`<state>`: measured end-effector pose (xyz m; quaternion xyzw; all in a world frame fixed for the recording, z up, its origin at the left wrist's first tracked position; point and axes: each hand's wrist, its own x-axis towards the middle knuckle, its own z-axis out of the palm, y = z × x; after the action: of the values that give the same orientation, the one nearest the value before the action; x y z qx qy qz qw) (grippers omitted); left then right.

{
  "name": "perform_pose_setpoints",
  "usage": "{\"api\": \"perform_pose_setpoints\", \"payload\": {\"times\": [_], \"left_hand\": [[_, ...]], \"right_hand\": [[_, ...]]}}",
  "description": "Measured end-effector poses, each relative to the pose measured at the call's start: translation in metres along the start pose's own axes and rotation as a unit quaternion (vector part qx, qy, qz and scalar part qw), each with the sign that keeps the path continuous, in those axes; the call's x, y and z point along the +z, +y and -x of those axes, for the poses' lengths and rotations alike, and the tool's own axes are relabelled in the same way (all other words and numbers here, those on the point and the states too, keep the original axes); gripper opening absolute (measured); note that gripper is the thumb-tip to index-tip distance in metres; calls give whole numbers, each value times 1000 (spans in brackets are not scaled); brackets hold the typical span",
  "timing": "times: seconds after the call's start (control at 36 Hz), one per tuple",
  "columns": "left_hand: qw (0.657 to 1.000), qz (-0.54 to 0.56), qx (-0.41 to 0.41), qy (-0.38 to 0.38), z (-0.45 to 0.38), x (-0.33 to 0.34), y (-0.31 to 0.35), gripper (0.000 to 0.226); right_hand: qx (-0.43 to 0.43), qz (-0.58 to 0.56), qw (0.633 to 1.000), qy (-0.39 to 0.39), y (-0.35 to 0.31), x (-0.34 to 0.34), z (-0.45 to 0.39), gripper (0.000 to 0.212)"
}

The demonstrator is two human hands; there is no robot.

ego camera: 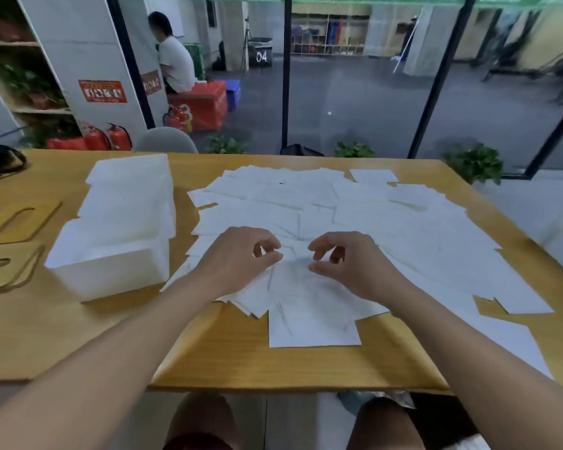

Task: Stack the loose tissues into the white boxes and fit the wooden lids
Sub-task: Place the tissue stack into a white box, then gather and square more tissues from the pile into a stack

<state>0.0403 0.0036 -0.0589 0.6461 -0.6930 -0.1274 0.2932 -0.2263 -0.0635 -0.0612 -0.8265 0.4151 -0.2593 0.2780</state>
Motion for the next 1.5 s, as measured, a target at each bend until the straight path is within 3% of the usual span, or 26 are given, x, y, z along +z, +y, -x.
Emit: {"api": "perform_pose_setpoints", "payload": {"times": [0.08,0.25,0.42,0.56,0.75,1.14,1.28,1.39,1.5], "left_hand": [[1000,-9,-20,-11,-11,12,6,23],[979,-193,-63,-24,-9,29,20,70],[991,-99,-90,-31,-5,35,29,89],[990,61,-128,5,-9,33,27,75],[986,98,-110,80,-5,29,14,35],[970,218,-76,72,10,-21,-13,29],[935,349,-25,-53,4,-25,-12,39],[920,361,-12,-154,-10,-11,-8,41],[928,319,-7,-190,-19,0,-10,43]], "right_hand": [[7,-2,1000,-10,13,1,-3,26],[-16,17,999,-36,19,5,-14,25],[-25,11,1000,-5,21,12,-11,35],[-17,-65,997,46,28,12,-3,26],[-40,-86,991,92,30,9,1,20],[-43,16,995,88,31,11,0,23],[-43,81,995,40,30,9,-11,40],[-40,122,992,-4,28,6,-28,57],[-45,141,988,-36,23,0,-45,54]]}}
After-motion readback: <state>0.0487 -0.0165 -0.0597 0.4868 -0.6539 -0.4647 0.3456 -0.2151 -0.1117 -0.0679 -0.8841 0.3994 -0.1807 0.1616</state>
